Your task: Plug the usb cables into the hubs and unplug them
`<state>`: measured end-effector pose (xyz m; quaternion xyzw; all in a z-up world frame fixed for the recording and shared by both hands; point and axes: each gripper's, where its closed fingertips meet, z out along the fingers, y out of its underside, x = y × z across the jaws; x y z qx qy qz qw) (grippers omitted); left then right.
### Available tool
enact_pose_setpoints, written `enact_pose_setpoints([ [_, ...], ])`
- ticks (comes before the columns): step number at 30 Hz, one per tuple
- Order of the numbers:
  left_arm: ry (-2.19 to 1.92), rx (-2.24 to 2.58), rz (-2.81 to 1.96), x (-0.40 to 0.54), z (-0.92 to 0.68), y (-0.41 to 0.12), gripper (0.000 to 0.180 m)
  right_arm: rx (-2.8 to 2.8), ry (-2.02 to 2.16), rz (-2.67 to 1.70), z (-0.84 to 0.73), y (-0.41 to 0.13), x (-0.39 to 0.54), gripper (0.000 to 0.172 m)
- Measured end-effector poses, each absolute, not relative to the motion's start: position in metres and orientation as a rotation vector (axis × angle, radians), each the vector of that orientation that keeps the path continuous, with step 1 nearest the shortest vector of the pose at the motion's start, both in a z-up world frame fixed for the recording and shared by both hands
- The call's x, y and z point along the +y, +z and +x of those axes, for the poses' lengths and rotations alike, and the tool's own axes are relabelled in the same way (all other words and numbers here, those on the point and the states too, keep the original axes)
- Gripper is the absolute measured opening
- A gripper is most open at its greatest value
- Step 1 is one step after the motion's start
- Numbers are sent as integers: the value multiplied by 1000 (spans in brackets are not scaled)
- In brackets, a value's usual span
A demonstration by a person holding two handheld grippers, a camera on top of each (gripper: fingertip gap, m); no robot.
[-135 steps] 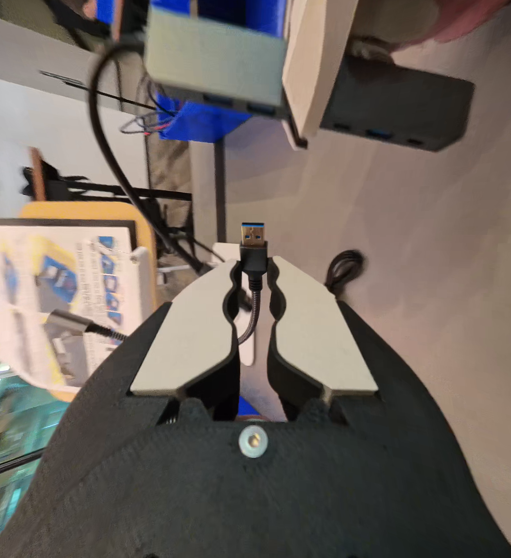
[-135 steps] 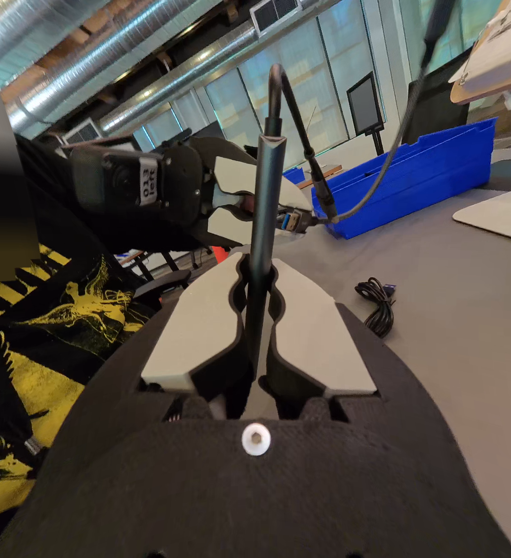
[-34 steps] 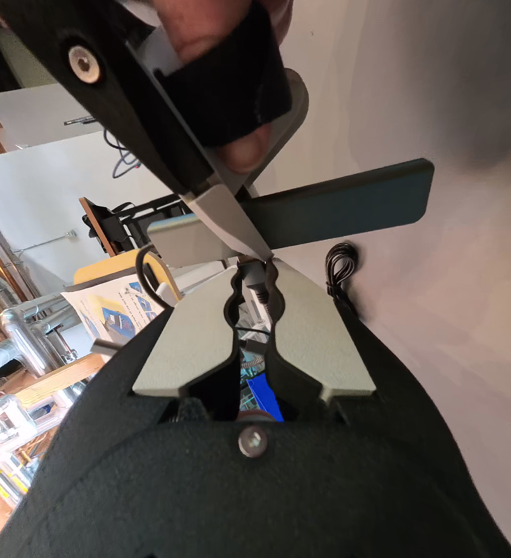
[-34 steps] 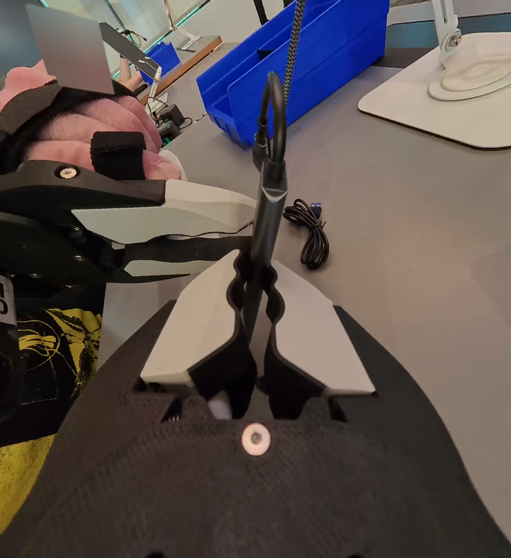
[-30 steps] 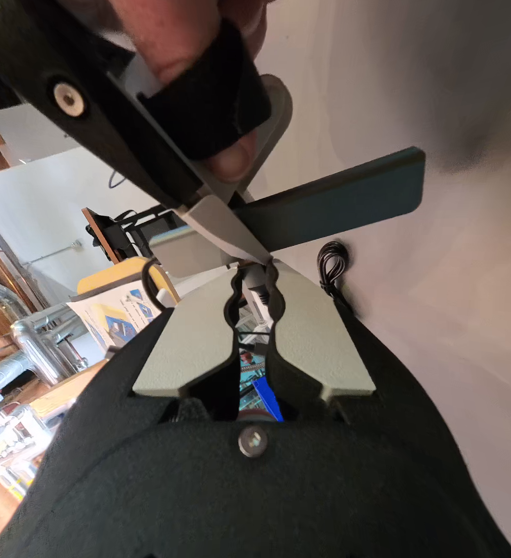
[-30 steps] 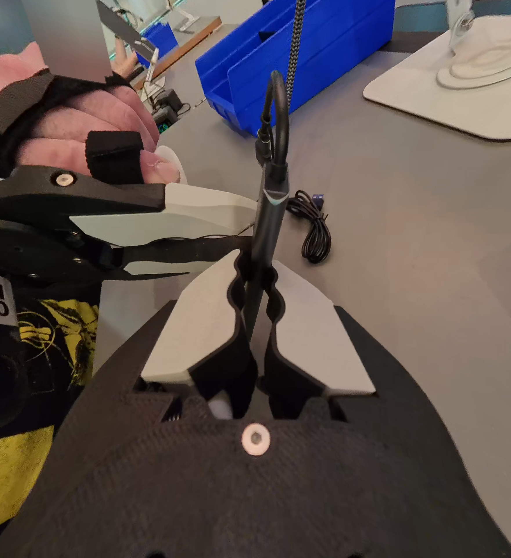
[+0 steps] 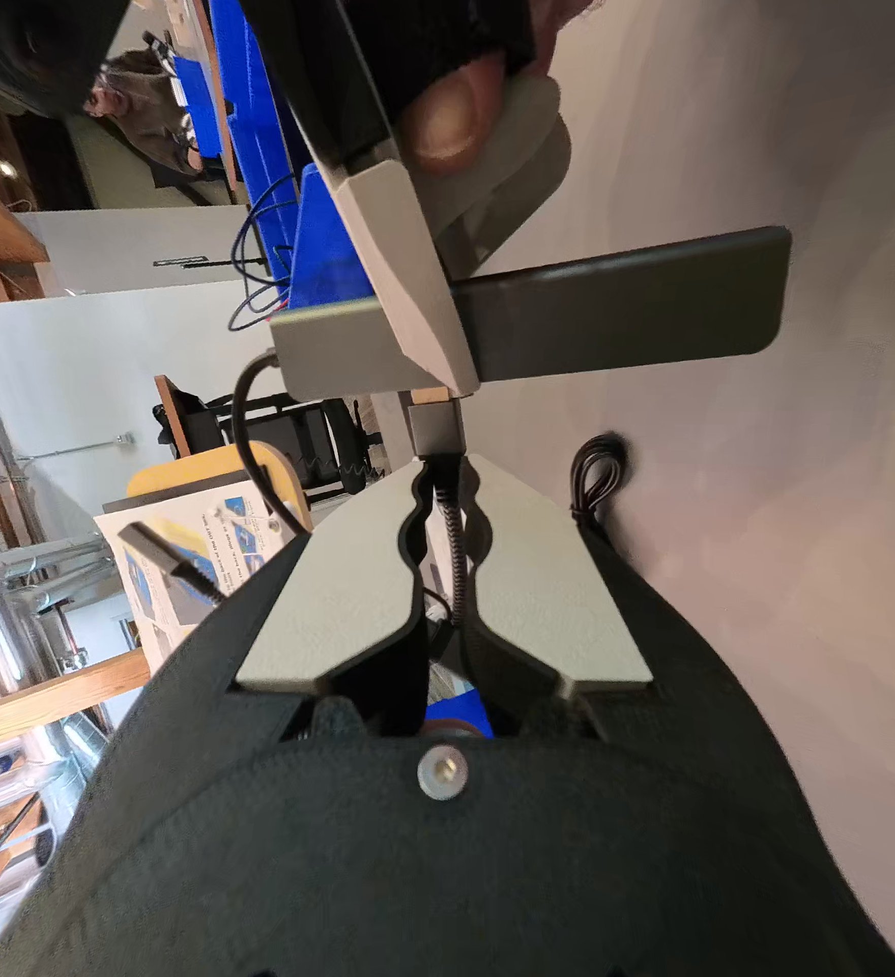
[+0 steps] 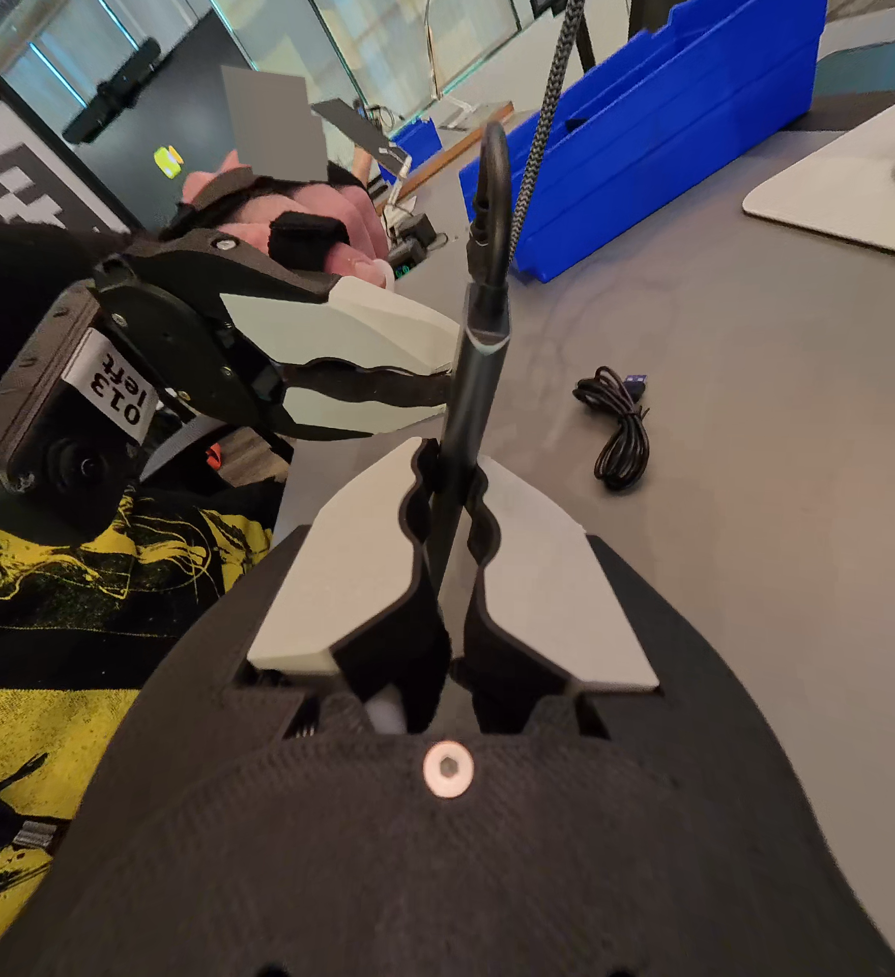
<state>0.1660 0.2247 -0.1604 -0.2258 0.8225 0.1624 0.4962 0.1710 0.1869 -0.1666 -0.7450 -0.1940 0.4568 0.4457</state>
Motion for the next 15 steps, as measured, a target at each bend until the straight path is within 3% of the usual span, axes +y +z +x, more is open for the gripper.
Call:
enact_pose_setpoints([
  [15, 415, 1988, -549, 220, 168, -159, 8, -505, 1148, -1856, 160, -170, 188, 10],
])
